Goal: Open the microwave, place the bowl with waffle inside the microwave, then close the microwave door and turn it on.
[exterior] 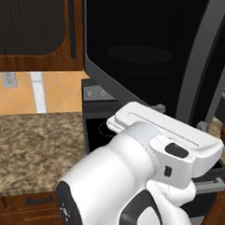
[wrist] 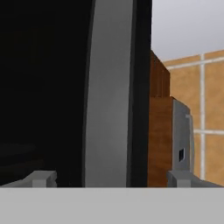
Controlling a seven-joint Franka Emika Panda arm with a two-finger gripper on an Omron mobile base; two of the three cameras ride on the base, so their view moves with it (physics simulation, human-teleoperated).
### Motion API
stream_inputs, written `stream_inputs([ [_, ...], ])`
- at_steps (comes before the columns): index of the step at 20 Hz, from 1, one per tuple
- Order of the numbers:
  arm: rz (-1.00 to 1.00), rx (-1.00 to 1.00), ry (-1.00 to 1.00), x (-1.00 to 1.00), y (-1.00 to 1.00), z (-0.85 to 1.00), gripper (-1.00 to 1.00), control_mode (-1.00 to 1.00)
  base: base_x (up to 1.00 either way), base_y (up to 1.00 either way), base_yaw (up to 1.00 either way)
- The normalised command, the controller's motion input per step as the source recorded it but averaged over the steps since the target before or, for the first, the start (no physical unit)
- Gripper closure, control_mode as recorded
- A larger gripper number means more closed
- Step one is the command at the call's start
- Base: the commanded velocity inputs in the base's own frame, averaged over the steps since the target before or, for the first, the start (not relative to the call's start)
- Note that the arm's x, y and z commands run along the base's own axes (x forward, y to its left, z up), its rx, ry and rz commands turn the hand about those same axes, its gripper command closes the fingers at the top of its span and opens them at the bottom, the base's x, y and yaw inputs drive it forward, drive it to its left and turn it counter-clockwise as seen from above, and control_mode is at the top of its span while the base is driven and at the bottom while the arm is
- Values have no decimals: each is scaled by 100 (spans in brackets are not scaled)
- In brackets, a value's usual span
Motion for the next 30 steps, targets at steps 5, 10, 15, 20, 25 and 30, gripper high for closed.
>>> stream_inputs([
  [5,24,0,0,-45,2,0,-100,-100,0,0,0],
  [10,61,7,0,-29,-32,0,-100,-100,0,0,0],
  [15,61,21,4,-3,-58,0,-100,-100,0,0,0],
  [20,51,25,1,-4,-80,0,-100,-100,0,0,0],
  [25,59,20,0,0,-70,0,-100,-100,0,0,0],
  [30,71,20,0,6,-39,-5,-100,-100,0,0,0],
])
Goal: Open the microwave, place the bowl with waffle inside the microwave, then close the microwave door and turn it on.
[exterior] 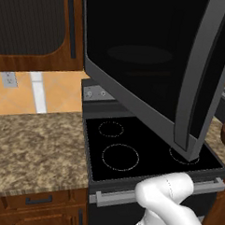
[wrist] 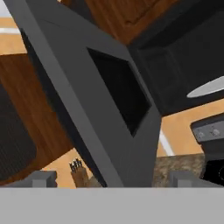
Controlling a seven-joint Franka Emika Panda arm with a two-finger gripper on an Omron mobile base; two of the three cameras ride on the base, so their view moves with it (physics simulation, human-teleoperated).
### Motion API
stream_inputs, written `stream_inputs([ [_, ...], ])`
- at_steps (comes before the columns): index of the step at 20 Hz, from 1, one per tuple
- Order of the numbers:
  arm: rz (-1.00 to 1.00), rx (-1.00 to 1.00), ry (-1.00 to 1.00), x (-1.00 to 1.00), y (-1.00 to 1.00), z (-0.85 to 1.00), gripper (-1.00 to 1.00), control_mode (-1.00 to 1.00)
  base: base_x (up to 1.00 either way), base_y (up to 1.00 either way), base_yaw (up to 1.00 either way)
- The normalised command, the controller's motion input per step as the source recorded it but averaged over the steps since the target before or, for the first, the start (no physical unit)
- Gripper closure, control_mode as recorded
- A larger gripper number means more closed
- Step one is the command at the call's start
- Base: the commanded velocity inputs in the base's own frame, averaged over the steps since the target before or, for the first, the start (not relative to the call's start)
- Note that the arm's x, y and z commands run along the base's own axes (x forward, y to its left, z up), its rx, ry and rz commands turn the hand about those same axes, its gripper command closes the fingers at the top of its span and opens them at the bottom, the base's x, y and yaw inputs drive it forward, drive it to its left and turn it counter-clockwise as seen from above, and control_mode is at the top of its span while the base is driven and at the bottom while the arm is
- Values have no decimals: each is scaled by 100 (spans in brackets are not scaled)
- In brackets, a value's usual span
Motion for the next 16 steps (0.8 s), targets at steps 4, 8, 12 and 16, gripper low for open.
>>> stream_inputs([
  [4,74,22,8,66,-9,-32,-100,-100,0,0,0],
  [8,55,6,10,100,33,-28,-100,-100,0,0,0],
  [12,38,0,8,100,50,-26,-100,-100,0,0,0],
  [16,23,0,4,83,75,-30,-100,-100,0,0,0],
])
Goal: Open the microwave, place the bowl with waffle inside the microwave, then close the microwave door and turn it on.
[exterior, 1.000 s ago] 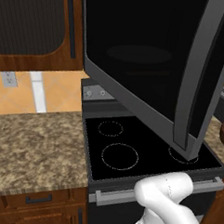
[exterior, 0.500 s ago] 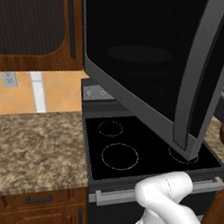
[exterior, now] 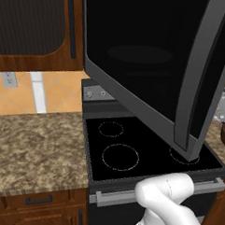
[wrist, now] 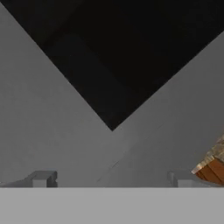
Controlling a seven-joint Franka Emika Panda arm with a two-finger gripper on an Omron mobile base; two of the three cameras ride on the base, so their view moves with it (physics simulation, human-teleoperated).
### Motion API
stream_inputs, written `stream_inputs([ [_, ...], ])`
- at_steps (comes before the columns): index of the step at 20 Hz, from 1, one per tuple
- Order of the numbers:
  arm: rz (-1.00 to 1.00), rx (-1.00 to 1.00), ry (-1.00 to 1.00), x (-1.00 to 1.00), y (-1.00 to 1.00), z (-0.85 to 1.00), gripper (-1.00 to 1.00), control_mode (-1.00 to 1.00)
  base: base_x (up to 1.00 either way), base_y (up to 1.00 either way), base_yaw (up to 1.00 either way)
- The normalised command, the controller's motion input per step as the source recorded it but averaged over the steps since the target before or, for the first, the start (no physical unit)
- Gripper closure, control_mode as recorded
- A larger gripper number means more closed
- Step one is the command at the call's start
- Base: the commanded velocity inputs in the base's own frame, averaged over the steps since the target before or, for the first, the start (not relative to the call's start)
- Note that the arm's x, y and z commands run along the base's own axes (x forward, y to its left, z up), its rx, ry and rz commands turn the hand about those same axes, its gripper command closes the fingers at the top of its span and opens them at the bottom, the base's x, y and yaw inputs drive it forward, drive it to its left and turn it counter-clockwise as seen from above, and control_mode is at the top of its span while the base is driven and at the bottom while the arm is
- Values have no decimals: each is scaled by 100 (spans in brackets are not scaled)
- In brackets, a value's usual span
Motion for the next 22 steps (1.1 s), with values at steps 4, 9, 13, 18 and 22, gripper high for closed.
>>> stream_inputs([
  [4,8,-3,0,36,99,-16,-100,-100,0,0,0],
  [9,10,-16,-9,-23,100,-6,-100,-100,0,0,0],
  [13,8,-14,-8,-33,86,-4,-100,-100,0,0,0],
  [18,-10,-2,4,0,-19,0,-100,-100,0,0,0],
  [22,-41,-6,9,0,-100,-17,-100,-100,0,0,0],
])
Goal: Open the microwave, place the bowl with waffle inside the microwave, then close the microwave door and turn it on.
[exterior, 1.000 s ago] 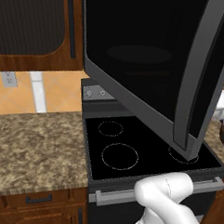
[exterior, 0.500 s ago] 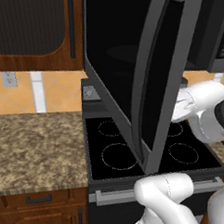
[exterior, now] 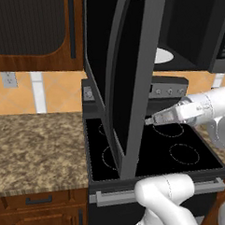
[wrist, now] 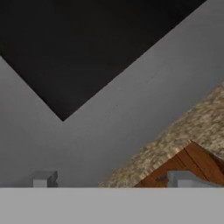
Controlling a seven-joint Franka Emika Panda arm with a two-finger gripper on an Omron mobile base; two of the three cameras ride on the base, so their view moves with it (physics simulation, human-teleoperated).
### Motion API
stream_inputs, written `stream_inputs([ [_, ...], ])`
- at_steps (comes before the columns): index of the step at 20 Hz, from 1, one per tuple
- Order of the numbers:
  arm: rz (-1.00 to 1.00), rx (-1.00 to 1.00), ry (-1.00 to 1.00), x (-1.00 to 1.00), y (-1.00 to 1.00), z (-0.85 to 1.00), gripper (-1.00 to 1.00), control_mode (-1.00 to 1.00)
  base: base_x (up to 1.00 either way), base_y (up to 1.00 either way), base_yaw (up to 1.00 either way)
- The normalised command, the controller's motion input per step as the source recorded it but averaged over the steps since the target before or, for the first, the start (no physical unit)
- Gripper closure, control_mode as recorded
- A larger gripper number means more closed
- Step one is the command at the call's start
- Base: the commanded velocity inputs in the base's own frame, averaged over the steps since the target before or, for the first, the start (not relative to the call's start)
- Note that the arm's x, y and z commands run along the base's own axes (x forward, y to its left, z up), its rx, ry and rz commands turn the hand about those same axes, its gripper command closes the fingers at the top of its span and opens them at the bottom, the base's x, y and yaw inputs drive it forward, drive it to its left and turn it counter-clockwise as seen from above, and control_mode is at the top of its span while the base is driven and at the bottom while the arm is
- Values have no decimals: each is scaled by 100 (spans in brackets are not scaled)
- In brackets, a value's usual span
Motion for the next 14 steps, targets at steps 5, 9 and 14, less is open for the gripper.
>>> stream_inputs([
  [5,-47,-24,2,10,-100,-44,-100,-100,0,0,0],
  [9,-35,-44,0,32,-100,-63,-100,-100,0,0,0],
  [14,-35,-38,6,52,-100,-59,-100,-100,0,0,0],
])
